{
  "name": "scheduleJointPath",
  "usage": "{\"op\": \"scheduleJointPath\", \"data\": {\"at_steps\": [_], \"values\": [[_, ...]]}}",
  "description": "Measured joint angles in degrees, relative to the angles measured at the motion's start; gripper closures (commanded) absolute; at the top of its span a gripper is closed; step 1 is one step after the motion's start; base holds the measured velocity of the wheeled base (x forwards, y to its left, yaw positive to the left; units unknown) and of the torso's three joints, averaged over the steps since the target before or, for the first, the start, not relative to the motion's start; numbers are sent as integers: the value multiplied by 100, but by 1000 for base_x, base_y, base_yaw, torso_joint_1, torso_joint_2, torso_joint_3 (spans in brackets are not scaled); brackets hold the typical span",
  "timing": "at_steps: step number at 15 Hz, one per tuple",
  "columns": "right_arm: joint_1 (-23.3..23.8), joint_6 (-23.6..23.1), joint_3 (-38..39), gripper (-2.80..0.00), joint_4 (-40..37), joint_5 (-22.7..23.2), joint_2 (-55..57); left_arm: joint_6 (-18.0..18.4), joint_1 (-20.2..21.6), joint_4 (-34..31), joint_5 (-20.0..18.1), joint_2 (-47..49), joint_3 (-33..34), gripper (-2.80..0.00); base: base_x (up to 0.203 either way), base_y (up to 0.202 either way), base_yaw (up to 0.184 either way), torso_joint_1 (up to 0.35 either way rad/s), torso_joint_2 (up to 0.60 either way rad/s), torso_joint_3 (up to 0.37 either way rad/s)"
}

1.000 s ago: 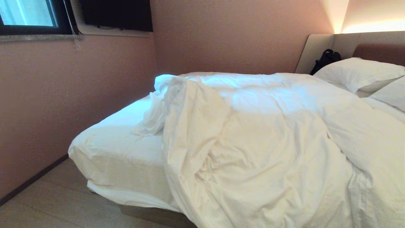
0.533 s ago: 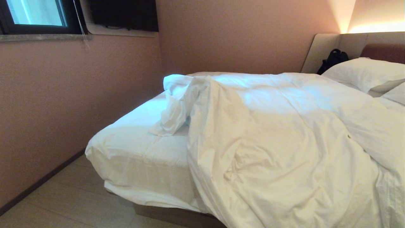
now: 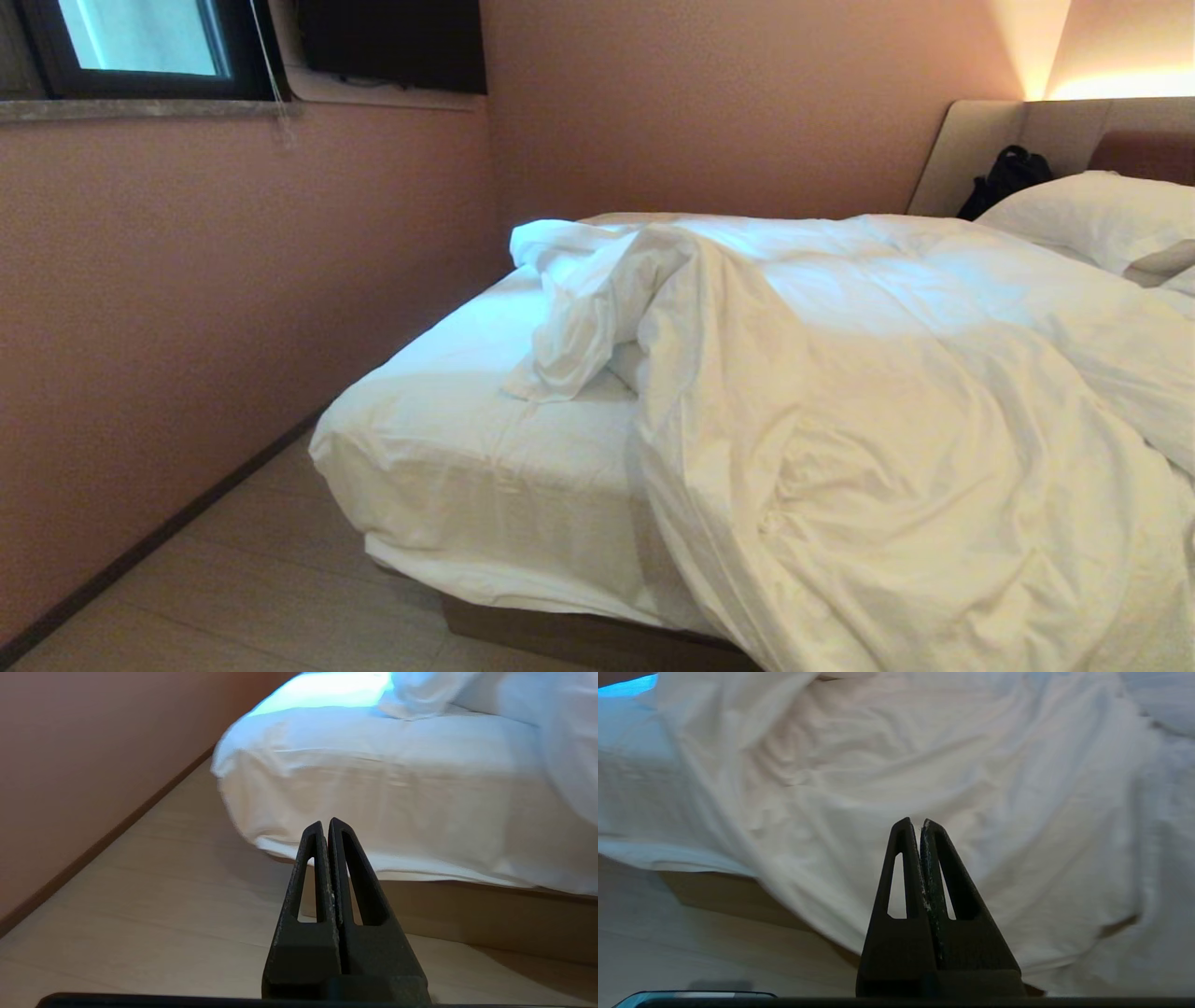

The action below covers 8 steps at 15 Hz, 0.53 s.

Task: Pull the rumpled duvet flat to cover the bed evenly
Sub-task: Hold the folded corner of the quilt

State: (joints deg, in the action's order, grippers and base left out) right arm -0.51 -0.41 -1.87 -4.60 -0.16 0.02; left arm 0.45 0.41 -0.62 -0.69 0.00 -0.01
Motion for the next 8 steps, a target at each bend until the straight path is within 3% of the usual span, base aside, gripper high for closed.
{"op": "scheduleJointPath", "data": {"at_steps": [8], "values": [[0,0,0,0,-4,0,0,1,0,1,3,0,1,0,0,195,-1,2,4,3]]}}
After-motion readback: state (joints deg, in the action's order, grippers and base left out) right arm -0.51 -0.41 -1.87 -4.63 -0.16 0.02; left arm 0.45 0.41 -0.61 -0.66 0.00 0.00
